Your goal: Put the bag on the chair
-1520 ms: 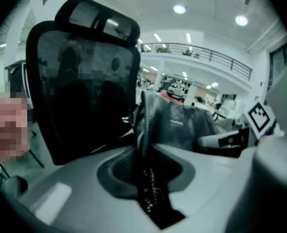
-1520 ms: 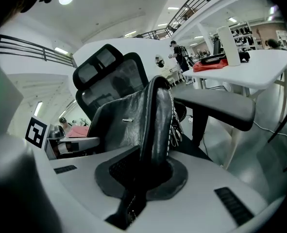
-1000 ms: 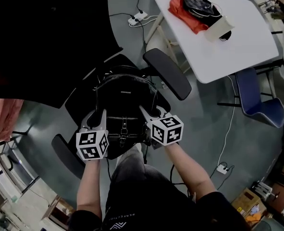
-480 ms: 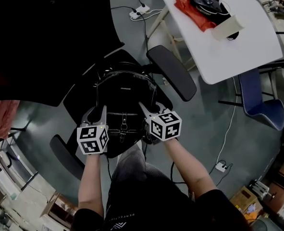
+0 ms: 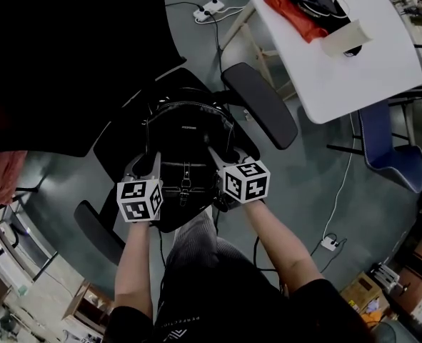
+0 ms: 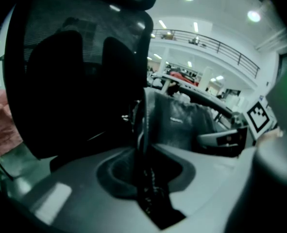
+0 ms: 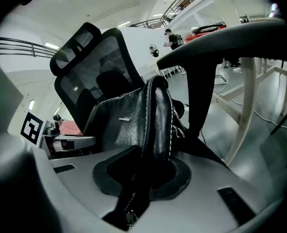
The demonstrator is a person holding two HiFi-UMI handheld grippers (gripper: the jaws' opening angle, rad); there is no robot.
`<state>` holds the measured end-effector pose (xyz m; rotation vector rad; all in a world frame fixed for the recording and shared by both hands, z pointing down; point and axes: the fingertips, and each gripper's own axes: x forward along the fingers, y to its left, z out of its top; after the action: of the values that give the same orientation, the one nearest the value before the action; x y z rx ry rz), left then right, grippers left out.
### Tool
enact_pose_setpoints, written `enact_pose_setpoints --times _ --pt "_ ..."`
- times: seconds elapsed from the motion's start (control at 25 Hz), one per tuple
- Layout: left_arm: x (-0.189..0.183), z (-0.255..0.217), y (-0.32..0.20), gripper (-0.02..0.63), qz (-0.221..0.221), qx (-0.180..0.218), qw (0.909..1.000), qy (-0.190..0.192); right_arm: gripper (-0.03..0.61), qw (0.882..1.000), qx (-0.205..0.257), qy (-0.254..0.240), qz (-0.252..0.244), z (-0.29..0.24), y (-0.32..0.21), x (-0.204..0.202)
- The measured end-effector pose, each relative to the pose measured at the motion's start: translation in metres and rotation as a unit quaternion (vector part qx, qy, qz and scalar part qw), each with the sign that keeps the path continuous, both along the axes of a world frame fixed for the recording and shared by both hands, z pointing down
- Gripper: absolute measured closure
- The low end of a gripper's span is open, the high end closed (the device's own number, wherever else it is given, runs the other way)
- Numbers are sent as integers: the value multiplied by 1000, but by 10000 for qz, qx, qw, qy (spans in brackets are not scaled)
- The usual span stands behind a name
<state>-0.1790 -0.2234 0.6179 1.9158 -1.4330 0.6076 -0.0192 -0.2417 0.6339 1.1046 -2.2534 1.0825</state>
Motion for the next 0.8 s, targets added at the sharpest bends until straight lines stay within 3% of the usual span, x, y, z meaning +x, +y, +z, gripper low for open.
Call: enact_pose_setpoints --times 0.4,0.8 --pt "0 11 -12 504 19 21 10000 -92 493 9997 -230 -48 94 9 -8 3" --pt "3 16 -21 469 143 -116 9996 -194 358 9986 -314 270 341 16 -11 9"
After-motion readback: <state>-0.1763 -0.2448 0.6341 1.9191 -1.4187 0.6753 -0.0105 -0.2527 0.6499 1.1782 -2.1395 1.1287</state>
